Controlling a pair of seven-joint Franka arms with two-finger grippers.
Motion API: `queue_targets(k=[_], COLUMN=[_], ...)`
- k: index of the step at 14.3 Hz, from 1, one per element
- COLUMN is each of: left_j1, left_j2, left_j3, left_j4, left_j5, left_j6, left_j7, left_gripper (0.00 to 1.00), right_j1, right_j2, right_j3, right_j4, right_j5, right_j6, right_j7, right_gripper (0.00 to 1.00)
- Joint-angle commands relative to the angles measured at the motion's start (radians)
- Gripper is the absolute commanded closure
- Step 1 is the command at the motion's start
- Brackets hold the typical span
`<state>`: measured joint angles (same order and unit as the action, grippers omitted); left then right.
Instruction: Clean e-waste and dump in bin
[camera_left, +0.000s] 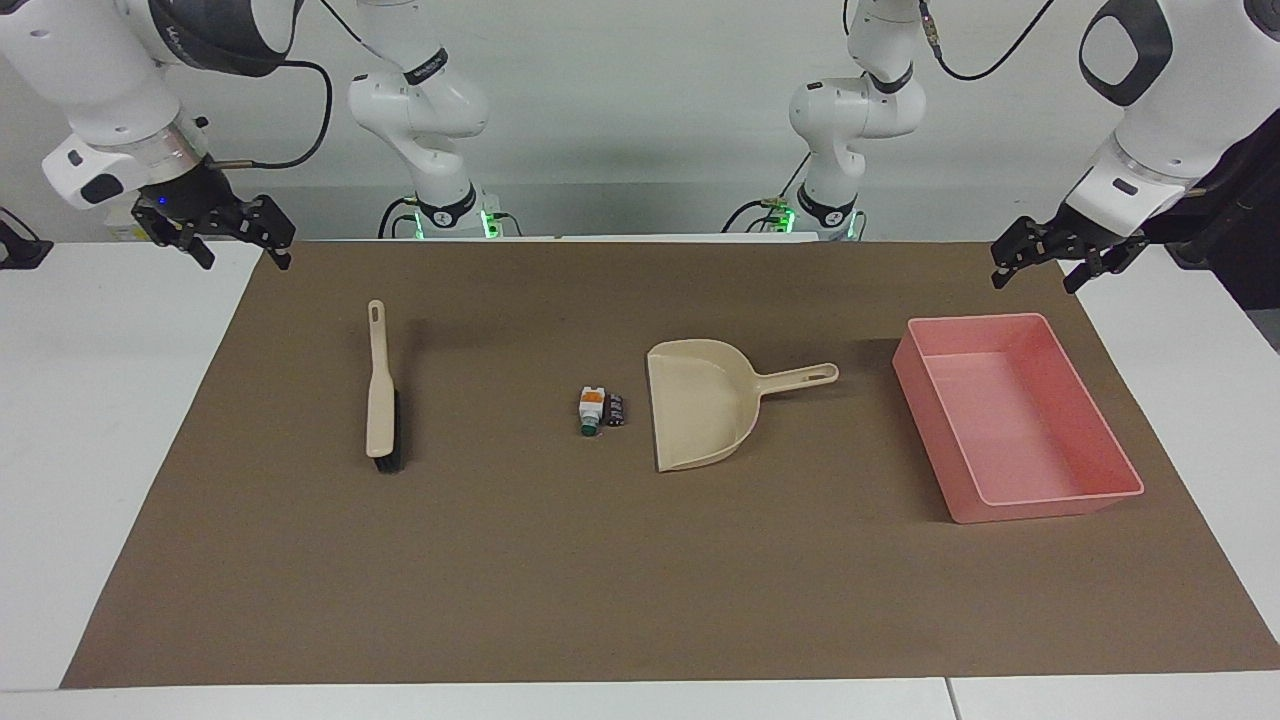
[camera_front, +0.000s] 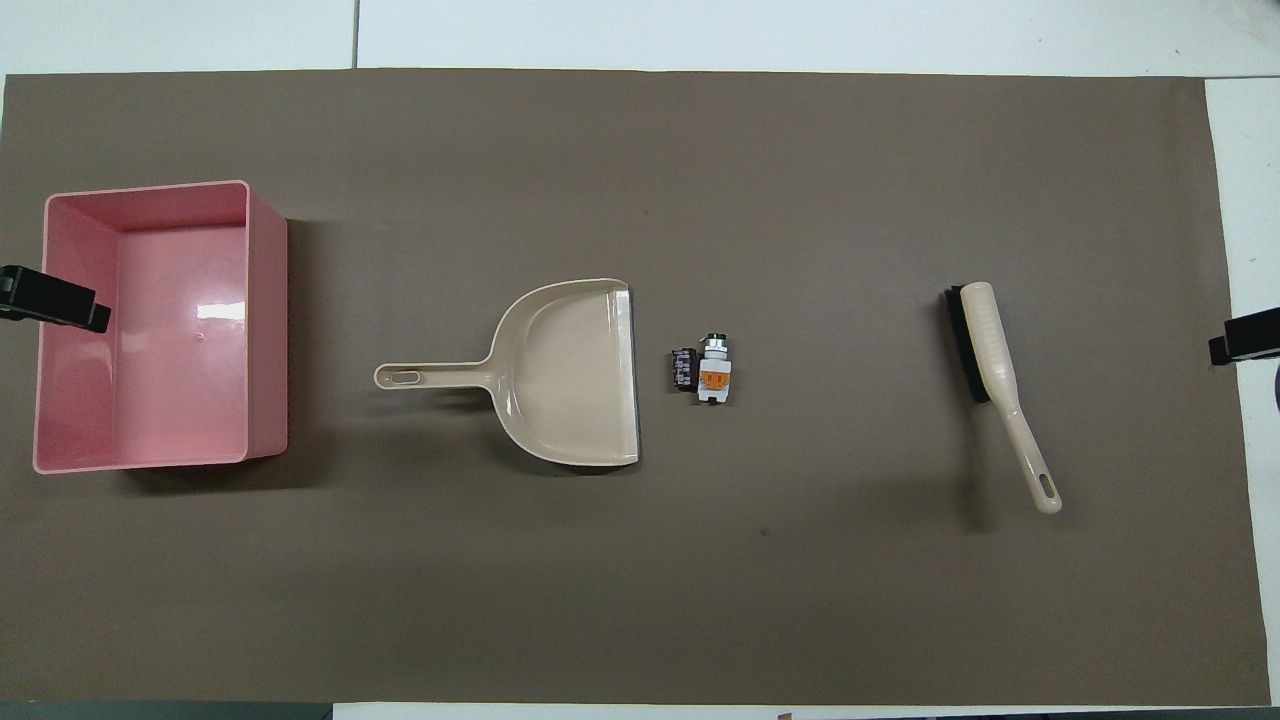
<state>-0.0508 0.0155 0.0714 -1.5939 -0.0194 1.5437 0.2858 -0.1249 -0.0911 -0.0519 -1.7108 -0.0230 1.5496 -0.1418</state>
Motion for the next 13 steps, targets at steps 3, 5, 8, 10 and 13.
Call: queue_targets(k=[3, 5, 8, 10, 13], left_j1=[-0.049, -0.078, -0.149, -0.211, -0.263], left_j2=[-0.074, -0.078, -0.081, -0.062, -0.022], left_j3=[0.001, -0.001, 0.001, 0.001, -0.002], left_j4=[-0.149, -0.167, -0.195, -0.205, -0.234], left_j5=[0.009, 0.009, 0.009, 0.009, 0.007], left_j6=[0.127, 0.170, 0.243, 0.265, 0.344], left_j7=[0.244, 0.378, 0.658, 0.746, 0.771], left_gripper=[0.01, 0.01, 0.01, 0.01, 0.01], right_j1=[0.002, 0.025, 0.039, 0.065, 0.065], right_j2=[-0.038, -0.058, -0.125, -0.157, -0.157], right_j3=[0.000, 0.009, 0.010, 0.010, 0.010], right_j4=[-0.053, -0.101, -0.248, -0.334, -0.432], right_j5=[0.005, 0.005, 0.006, 0.008, 0.008], right_j6=[0.016, 0.038, 0.128, 0.177, 0.266], right_j7=[-0.010, -0.001, 0.005, -0.001, -0.009], right_gripper=[0.00, 0.00, 0.00, 0.00, 0.00])
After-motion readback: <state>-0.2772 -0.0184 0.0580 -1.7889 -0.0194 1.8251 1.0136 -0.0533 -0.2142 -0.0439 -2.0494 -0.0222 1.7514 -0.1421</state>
